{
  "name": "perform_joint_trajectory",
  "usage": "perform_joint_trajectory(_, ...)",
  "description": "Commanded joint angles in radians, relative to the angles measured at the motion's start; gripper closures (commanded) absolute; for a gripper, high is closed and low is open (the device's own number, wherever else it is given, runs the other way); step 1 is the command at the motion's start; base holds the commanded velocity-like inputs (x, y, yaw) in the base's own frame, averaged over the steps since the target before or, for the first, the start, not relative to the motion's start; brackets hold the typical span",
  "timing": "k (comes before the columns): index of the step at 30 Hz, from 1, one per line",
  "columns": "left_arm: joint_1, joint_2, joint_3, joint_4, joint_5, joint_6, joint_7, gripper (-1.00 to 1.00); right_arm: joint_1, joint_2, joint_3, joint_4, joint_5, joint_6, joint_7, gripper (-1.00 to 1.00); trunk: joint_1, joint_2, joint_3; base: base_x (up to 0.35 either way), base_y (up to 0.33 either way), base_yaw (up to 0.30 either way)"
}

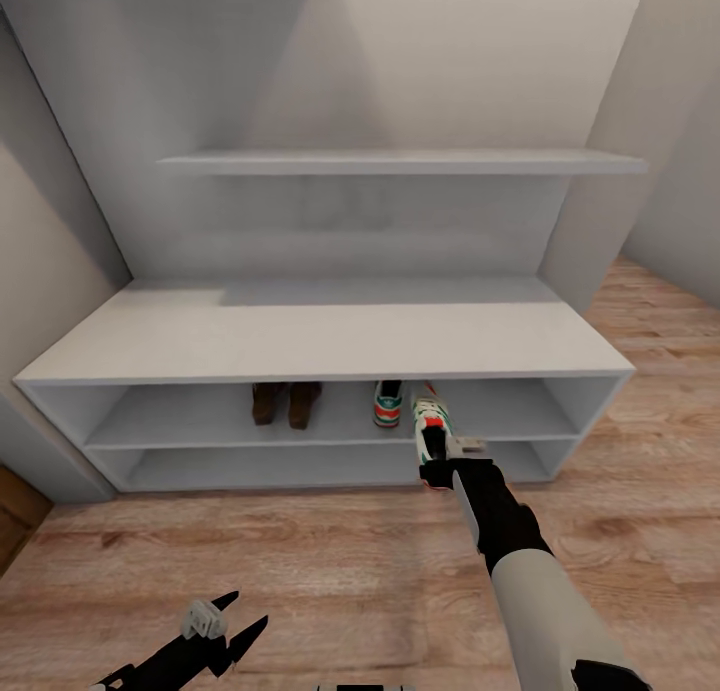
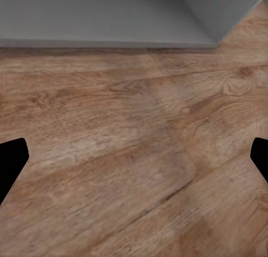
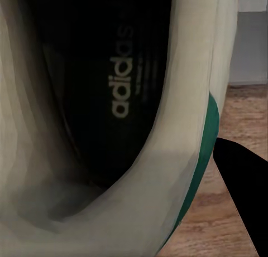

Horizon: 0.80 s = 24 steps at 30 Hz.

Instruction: Pick up the two gym shoes and the two sandals from the corridor floor and place them onto the hallstand (shoe rack) in the corridor, making sure they are on the rack and not on the floor. Arrange them so the two gym shoes are next to each other and the two sandals are next to each other.

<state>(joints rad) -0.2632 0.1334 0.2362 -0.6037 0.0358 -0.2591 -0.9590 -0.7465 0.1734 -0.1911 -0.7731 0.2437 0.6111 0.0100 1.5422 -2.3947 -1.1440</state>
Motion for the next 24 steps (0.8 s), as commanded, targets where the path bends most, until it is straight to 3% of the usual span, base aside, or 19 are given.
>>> perform_joint_trajectory(1, -0.001, 0.000, 0.002, 0.001, 0.001, -0.004, -0.004, -1.00, -0.001, 0.001, -0.003, -0.001, 0.004, 0.004, 0.001, 1.00, 0.000, 0.000, -0.001, 0.281, -0.066, 0.000)
perform_joint_trajectory(24, -0.001, 0.000, 0.003, 0.001, 0.001, 0.000, -0.002, -1.00, -0.001, 0.001, -0.002, 0.001, 0.006, 0.004, -0.001, 1.00, 0.000, 0.000, -0.001, 0.153, -0.020, 0.000)
